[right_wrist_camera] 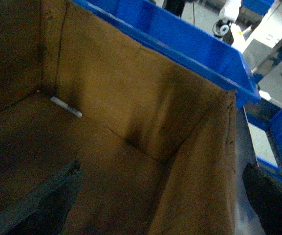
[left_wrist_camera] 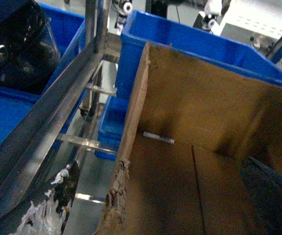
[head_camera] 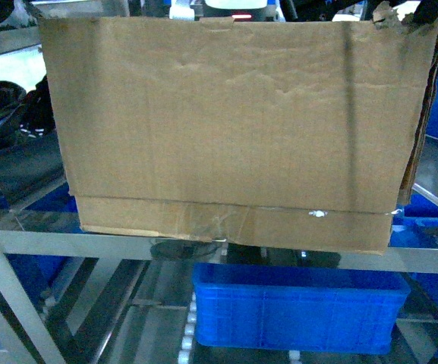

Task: Sort boxes to right shelf from conveyor

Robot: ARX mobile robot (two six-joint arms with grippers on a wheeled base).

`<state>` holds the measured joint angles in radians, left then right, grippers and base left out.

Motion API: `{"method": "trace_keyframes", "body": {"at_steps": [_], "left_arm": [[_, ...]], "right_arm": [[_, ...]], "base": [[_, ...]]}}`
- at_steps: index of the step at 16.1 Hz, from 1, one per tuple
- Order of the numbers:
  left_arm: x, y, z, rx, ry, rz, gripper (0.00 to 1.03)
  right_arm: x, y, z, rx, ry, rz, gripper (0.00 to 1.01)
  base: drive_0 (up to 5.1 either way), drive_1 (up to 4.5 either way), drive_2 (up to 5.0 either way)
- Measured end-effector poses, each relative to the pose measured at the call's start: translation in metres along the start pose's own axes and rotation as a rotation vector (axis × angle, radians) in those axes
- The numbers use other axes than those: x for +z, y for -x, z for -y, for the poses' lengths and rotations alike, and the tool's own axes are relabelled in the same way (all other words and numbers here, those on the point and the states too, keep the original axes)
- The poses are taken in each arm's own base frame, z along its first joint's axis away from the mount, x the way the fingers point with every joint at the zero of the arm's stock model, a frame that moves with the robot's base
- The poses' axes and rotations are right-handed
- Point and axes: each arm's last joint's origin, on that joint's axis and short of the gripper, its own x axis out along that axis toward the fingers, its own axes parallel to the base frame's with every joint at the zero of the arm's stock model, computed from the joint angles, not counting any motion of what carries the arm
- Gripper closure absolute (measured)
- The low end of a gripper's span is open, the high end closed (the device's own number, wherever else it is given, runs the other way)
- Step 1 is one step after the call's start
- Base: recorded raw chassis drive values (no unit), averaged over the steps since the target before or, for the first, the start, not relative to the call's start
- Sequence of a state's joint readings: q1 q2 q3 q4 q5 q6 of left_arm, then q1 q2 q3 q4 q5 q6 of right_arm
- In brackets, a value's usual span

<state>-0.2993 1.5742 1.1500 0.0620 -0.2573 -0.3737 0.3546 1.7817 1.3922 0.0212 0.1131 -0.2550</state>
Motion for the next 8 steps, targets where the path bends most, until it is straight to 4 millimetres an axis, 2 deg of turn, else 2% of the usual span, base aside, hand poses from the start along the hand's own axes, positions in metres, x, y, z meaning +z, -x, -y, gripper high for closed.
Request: {"method": "trace_keyframes", "body": {"at_steps": [4, 8], "left_arm": [[0.004, 0.022, -0.005, 0.014, 0.038, 0.048, 0.05], [0.003, 0.039, -0.006, 0.008, 0.055, 0.026, 0.05]], "right_arm": [[0.011, 0.025, -0.001, -0.016, 0.004, 0.193, 0.03], [-0.005, 0.033, -0.007, -0.015, -0.010, 0.088, 0.03]], "base": [[0.0, 0.00, 0.0], [0.0, 0.00, 0.0]]}}
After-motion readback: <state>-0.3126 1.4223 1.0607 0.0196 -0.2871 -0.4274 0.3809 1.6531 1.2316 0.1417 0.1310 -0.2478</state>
